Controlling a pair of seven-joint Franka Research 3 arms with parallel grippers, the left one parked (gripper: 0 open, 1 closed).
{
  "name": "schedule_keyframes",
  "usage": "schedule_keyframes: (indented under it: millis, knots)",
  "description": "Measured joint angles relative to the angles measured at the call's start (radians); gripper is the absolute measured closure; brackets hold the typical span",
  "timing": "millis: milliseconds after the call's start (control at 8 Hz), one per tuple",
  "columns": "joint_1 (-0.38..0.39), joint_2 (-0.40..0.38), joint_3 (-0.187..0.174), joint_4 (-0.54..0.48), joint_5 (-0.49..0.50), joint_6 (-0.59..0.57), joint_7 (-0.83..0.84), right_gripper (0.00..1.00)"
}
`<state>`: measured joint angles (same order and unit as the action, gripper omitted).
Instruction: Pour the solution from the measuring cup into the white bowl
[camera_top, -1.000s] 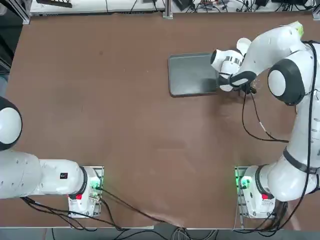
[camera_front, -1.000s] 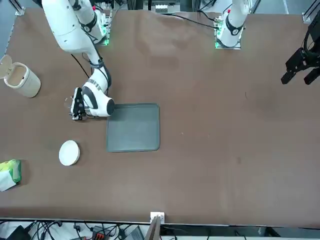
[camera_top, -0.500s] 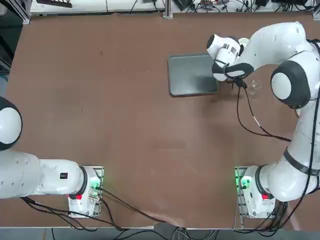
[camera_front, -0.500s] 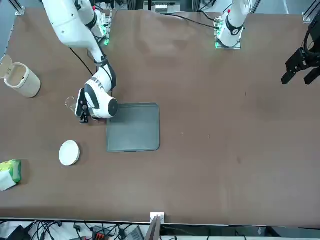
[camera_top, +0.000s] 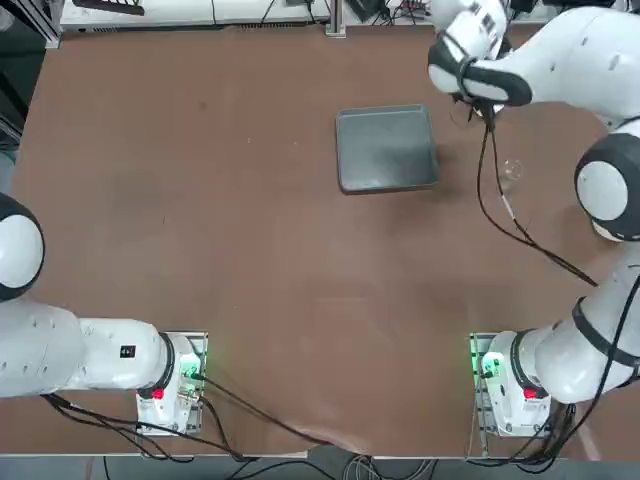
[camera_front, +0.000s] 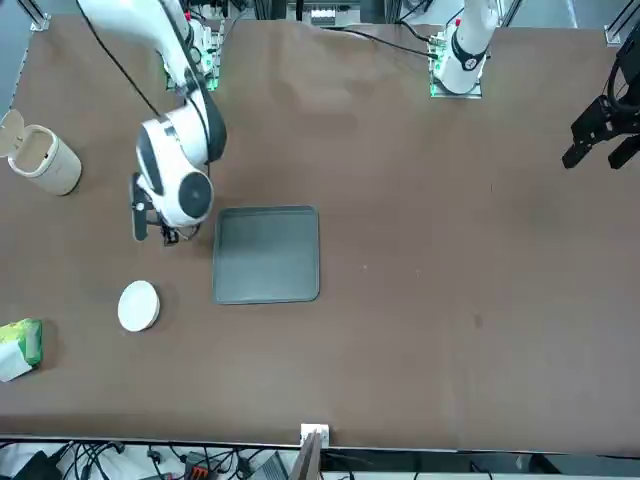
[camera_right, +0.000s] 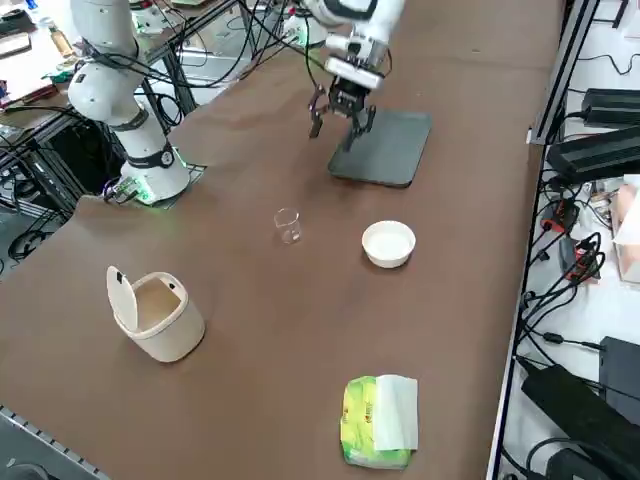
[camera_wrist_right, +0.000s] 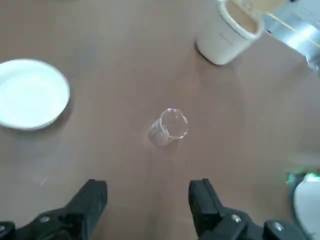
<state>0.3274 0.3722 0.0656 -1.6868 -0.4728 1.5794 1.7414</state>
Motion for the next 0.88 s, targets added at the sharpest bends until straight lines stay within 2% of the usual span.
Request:
schedule_keyframes:
  millis: [375, 625, 875]
  knots:
    - [-0.041, -0.009, -0.010, 0.146, 0.086, -0.060, -0.515, 0.00]
    - [-0.111, -0.016, -0.014, 0.238, 0.157, -0.115, -0.861, 0.00]
    - [-0.200, -0.043, -0.018, 0.278, 0.251, -0.149, -1.205, 0.00]
